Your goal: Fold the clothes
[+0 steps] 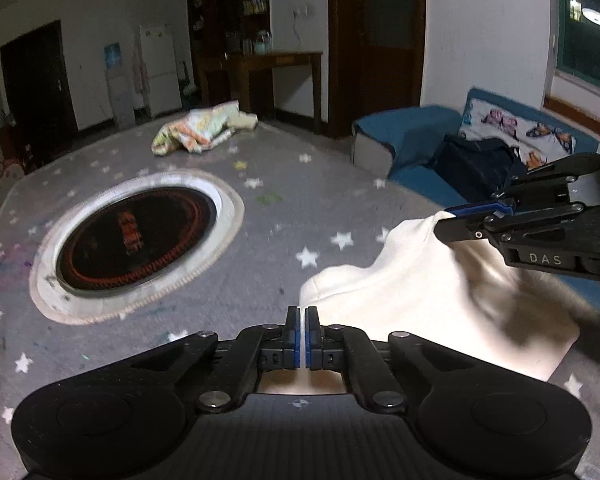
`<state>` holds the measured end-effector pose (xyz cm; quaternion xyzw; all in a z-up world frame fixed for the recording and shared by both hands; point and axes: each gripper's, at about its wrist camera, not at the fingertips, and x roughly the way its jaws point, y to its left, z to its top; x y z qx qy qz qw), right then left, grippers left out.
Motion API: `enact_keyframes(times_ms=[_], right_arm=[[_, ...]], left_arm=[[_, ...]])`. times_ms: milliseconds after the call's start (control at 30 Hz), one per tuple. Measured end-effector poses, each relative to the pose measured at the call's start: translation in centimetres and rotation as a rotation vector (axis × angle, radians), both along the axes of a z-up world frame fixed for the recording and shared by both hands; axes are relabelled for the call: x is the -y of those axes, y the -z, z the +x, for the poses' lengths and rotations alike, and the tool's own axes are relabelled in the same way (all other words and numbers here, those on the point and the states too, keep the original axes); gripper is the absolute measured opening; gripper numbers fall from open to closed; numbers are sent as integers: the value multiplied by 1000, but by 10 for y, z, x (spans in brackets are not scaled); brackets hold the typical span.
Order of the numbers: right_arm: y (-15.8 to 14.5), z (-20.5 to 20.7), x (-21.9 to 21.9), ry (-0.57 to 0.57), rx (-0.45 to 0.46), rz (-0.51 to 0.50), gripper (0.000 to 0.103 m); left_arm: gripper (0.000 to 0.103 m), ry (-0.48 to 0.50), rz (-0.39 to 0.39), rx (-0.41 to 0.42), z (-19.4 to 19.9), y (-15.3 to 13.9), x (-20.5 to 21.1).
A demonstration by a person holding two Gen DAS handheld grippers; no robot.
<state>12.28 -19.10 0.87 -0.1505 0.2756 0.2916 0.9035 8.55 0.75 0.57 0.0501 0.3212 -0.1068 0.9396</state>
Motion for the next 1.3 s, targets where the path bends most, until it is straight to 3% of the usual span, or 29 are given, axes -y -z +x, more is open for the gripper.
enact_keyframes(times_ms=[167, 567, 700, 867, 1300], right_arm=[[-44, -10, -9, -14, 126, 34, 7], [-156, -28, -45, -57, 455, 149, 7], [-174, -38, -49, -91, 504, 175, 7], [-172, -58, -52, -152, 473, 148, 7], [-101, -122, -63, -296, 226, -37, 7]], left_arm=[[2, -45, -40, 87, -8, -36, -15], [2, -151, -78, 379, -22, -155, -54], [1, -150, -87, 417, -39, -168, -64], [0, -126, -85, 394, -59, -159, -70], [2, -118, -67, 227, -69, -104, -66]])
